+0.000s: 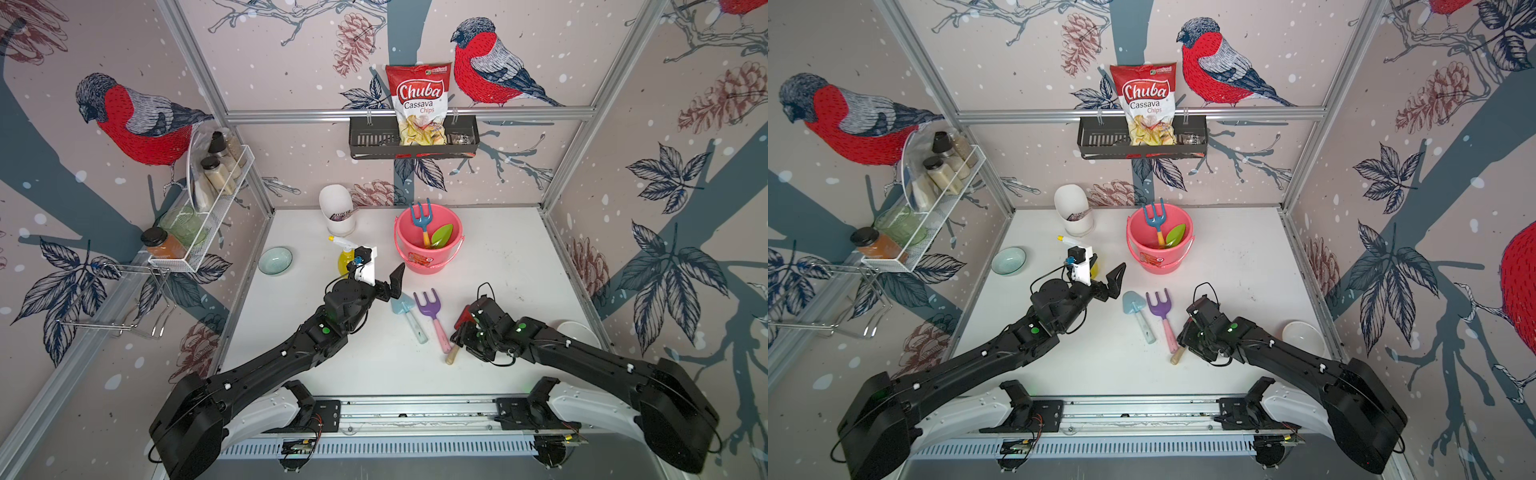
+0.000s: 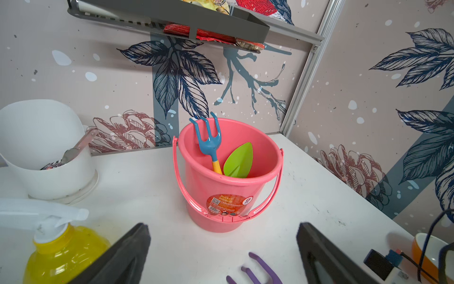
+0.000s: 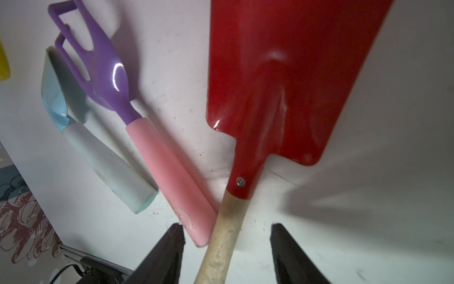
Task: Organize the gardening tools
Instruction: Pick up the gardening tool from the center of the board.
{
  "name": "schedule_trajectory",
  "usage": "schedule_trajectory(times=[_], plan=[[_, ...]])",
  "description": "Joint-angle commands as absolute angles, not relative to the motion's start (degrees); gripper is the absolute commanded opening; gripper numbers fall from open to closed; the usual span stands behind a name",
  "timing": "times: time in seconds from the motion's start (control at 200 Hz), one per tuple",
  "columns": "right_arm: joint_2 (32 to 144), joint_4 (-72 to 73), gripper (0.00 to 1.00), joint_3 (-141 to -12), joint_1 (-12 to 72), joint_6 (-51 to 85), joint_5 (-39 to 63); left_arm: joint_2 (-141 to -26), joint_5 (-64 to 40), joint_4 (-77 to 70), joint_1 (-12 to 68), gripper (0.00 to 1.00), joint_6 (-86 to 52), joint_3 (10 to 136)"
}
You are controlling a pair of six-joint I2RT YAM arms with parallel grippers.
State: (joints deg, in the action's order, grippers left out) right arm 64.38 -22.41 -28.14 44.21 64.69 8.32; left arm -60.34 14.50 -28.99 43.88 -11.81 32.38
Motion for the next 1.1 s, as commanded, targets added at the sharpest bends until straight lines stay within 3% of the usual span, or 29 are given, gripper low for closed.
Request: schedule_trajectory(times=[0.0,0.295,0.56,0.945,1.096], plan=[[65.75,-19.27,0.57,-27.95,43.79,66.78,9.55,-59.97,15.27,-29.46,44.02,0.97,-12.23,32.08],[68.48,-18.62,0.45,-27.80,40.37,66.06,11.84,-59.75,15.77,-29.33,43.95,0.97,-11.43,32.03],[71.53,-18.18,0.41,-27.51,39.33,64.73,14.67,-59.23,16.02,-28.82,43.99,0.97,-11.29,31.58],[73.57,-18.69,0.00,-27.31,39.19,64.64,15.09,-58.22,16.65,-28.47,43.99,0.97,-10.31,31.42],[72.05,-18.96,0.00,-27.15,39.25,65.38,13.68,-58.22,16.63,-28.17,43.95,0.97,-10.25,31.62]])
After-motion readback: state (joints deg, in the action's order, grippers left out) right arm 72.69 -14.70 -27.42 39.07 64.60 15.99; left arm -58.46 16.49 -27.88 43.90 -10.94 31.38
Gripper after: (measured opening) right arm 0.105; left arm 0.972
